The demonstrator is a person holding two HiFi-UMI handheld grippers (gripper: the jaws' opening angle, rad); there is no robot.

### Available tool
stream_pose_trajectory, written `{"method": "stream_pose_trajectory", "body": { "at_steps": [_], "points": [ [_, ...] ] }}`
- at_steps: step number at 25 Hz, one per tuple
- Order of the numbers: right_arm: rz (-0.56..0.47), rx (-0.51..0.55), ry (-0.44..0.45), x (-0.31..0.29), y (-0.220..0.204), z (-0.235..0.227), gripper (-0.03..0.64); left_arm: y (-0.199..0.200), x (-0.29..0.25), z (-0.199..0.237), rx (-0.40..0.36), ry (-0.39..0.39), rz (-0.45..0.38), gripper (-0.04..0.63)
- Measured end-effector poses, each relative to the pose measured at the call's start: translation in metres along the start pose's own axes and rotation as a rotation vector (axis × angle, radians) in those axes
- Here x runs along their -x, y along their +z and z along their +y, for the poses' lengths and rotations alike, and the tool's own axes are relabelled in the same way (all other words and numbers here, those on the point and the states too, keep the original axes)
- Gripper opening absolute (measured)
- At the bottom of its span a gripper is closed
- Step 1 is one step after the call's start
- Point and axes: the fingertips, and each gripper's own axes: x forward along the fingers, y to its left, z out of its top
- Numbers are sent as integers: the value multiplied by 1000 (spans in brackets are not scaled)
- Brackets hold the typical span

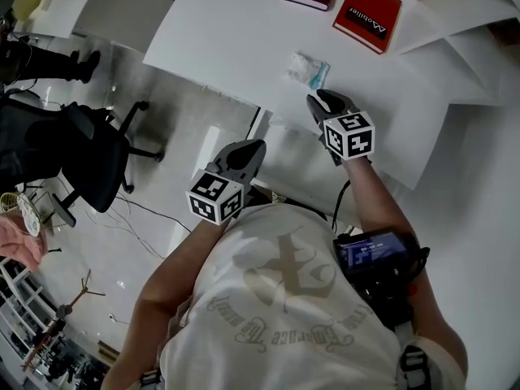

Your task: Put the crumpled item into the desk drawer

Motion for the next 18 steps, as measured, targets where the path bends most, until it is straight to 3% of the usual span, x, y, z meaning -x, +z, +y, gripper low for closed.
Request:
{"method": "stream_pose_trajectory", "body": {
  "at_steps": [7,14,18],
  "points": [
    [7,33,-55,-22,14,-14,167,-8,8,14,37,27,8,21],
    [81,105,-58,-51,18,-22,250,-11,8,24,71,35,9,21],
    [108,134,-84,-61,21,-29,261,-14,6,23,83,21,20,21]
  ]
}}
